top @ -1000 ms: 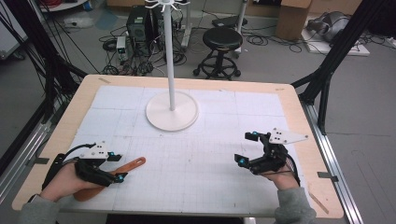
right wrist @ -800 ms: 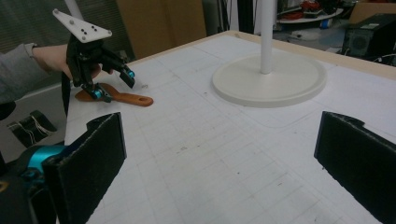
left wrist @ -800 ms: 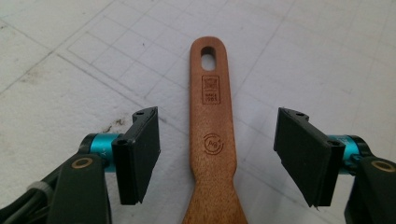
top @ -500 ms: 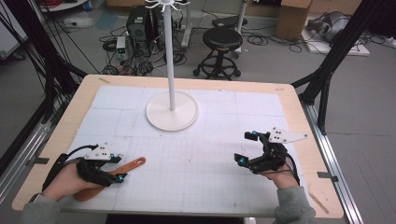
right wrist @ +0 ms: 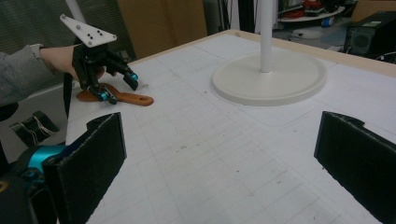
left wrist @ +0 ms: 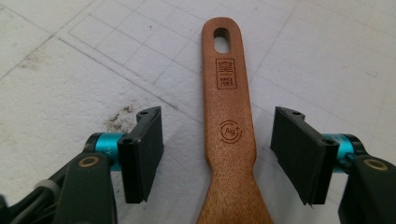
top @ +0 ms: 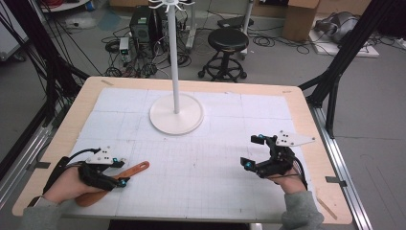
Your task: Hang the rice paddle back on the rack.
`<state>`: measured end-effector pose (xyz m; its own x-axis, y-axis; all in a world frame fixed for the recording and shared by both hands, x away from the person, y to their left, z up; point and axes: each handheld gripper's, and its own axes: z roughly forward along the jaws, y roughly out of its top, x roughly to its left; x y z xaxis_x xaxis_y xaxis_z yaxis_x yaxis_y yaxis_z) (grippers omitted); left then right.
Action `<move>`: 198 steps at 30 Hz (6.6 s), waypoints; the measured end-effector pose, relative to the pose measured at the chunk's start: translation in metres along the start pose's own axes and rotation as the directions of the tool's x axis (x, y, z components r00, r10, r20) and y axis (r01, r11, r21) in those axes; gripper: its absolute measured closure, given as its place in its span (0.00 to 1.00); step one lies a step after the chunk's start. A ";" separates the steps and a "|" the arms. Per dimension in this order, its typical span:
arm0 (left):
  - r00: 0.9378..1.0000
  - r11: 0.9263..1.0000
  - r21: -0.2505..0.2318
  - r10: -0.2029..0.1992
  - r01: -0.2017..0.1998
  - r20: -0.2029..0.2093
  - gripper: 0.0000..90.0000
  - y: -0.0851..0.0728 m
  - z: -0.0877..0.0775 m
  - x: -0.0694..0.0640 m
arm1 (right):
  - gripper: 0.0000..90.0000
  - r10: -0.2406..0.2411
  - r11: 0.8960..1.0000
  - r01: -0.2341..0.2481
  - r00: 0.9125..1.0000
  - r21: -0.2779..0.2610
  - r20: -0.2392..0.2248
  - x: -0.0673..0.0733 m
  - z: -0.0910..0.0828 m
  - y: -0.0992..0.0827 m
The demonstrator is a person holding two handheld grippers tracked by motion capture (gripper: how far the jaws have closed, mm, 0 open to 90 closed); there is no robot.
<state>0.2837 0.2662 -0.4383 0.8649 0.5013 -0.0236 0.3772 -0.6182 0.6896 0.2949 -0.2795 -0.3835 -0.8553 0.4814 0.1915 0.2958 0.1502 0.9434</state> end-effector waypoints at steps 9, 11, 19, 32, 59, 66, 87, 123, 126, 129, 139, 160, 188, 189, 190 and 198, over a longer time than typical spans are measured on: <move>1.000 1.000 -0.001 0.000 0.000 -0.009 0.49 0.000 -0.001 0.001 | 0.01 -0.007 1.000 0.007 1.000 0.014 0.002 0.001 0.002 -0.001; 1.000 1.000 -0.001 0.000 0.000 -0.011 0.49 0.000 -0.001 0.001 | 0.01 -0.005 1.000 0.005 1.000 0.013 0.004 0.002 0.000 0.000; 0.999 0.999 -0.015 0.048 -0.047 0.021 0.59 0.000 -0.001 0.000 | 0.01 -0.019 1.000 0.019 1.000 0.021 0.009 0.006 0.000 -0.001; 1.000 1.000 -0.006 0.016 -0.016 0.013 0.62 0.002 0.000 0.000 | 0.01 -0.016 1.000 0.015 1.000 0.026 0.012 0.007 -0.001 -0.001; 1.000 1.000 -0.011 0.007 -0.007 0.011 0.72 0.004 0.000 -0.001 | 0.01 -0.018 0.999 0.017 1.000 0.031 0.011 0.007 -0.001 -0.002; 1.000 0.999 -0.052 -0.010 0.010 -0.007 0.72 0.004 -0.010 0.001 | 0.01 -0.016 0.999 0.015 1.000 0.030 0.015 0.007 -0.002 -0.002; 0.996 0.984 -0.180 -0.027 0.011 -0.083 0.72 0.018 -0.050 -0.001 | 0.01 -0.012 1.000 0.011 1.000 0.029 0.018 0.007 -0.004 -0.003; 0.990 0.948 -0.317 -0.024 -0.023 -0.142 0.72 0.035 -0.090 -0.017 | 0.01 -0.009 1.000 0.009 1.000 0.024 0.023 0.007 -0.007 -0.004; 0.989 0.946 -0.323 -0.024 -0.023 -0.143 0.72 0.036 -0.091 -0.017 | 0.01 -0.009 1.000 0.009 1.000 0.026 0.023 0.007 -0.007 -0.004; 0.989 0.945 -0.325 -0.026 -0.024 -0.147 0.72 0.036 -0.093 -0.017 | 0.01 -0.011 1.000 0.010 1.000 0.023 0.024 0.007 -0.007 -0.004; 0.990 0.933 -0.360 -0.034 -0.019 -0.140 0.72 0.039 -0.099 -0.019 | 0.01 -0.010 1.000 0.009 1.000 0.025 0.025 0.007 -0.007 -0.004; 0.989 0.926 -0.378 -0.053 -0.004 -0.139 0.72 0.071 -0.101 -0.005 | 0.01 -0.009 1.000 0.009 1.000 0.008 0.027 0.008 -0.010 -0.003; 0.991 0.880 -0.474 -0.096 0.039 -0.096 0.72 0.101 -0.109 0.024 | 0.01 0.009 1.000 -0.009 1.000 -0.011 0.026 0.006 -0.014 -0.004; 0.991 0.878 -0.478 -0.092 0.037 -0.093 0.72 0.102 -0.110 0.026 | 0.01 0.012 1.000 -0.012 1.000 -0.012 0.027 0.006 -0.014 -0.004; 0.992 0.875 -0.483 -0.090 0.034 -0.093 0.72 0.103 -0.111 0.027 | 0.01 0.015 1.000 -0.014 1.000 -0.013 0.026 0.006 -0.014 -0.003; 0.988 0.850 -0.526 -0.105 0.033 -0.109 0.72 0.113 -0.118 0.039 | 0.01 0.009 1.000 -0.008 1.000 -0.018 0.022 0.005 -0.014 -0.003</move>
<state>0.3209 0.2872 -0.2759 0.7790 0.6267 -0.0170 0.1747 -0.1910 0.9659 0.2837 -0.2892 -0.3819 -0.8432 0.5014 0.1937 0.2951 0.1307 0.9465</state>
